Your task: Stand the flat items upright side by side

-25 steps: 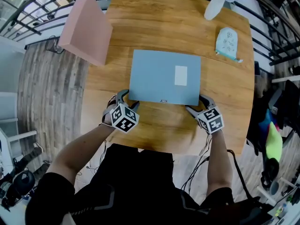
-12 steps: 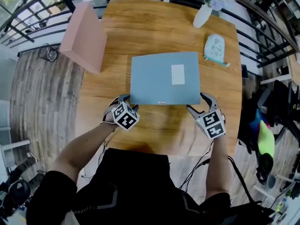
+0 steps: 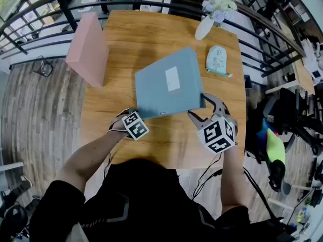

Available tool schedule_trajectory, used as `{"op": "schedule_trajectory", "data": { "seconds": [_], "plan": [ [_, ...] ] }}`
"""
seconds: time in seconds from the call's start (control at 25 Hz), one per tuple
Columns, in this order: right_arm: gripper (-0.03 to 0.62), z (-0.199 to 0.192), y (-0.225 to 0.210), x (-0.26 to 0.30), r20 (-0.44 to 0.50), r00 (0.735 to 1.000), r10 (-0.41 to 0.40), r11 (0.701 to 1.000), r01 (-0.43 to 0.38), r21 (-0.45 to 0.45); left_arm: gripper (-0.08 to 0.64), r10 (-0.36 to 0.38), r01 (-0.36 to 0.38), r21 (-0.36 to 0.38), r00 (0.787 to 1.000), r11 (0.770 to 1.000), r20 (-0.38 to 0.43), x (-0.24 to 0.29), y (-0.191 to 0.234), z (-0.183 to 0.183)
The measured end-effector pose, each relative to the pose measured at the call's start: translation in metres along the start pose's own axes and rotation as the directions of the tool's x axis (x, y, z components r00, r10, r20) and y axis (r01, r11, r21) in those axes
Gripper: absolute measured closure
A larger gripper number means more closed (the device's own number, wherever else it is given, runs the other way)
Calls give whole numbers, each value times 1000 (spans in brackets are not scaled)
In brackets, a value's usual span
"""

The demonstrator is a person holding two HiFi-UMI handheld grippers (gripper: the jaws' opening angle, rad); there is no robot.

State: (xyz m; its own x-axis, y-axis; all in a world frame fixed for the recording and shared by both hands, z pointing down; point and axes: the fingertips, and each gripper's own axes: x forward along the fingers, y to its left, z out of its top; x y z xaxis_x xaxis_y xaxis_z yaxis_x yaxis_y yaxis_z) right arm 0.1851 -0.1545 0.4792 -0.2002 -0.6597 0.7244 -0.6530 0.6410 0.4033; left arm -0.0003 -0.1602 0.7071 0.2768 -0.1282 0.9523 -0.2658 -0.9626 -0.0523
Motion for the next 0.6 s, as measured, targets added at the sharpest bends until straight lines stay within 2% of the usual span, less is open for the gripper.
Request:
{"op": "schedule_trajectory", "data": {
  "seconds": [0.08, 0.28, 0.36, 0.52, 0.6],
  "plan": [
    [272, 17, 3, -4, 22, 1000, 7, 1000, -7, -18, 335, -14, 14, 20, 1000, 1000, -1, 2, -1, -3],
    [290, 51, 15, -10, 50, 998, 32, 997, -28, -77, 326, -62, 62, -7, 998, 998, -11, 4, -3, -10],
    [298, 62, 20, -12, 49, 998, 29, 993, -23, -115, 294, -84, 84, -16, 996, 996, -2, 5, -5, -8],
    [301, 85, 28, -12, 49, 998, 28, 982, -18, -188, 290, -126, 128, -123, 992, 984, 28, 7, -7, -3],
    [302, 94, 32, -10, 39, 999, 28, 973, -19, -228, 281, -142, 149, -147, 988, 978, 58, 8, -9, -1]
  ]
}}
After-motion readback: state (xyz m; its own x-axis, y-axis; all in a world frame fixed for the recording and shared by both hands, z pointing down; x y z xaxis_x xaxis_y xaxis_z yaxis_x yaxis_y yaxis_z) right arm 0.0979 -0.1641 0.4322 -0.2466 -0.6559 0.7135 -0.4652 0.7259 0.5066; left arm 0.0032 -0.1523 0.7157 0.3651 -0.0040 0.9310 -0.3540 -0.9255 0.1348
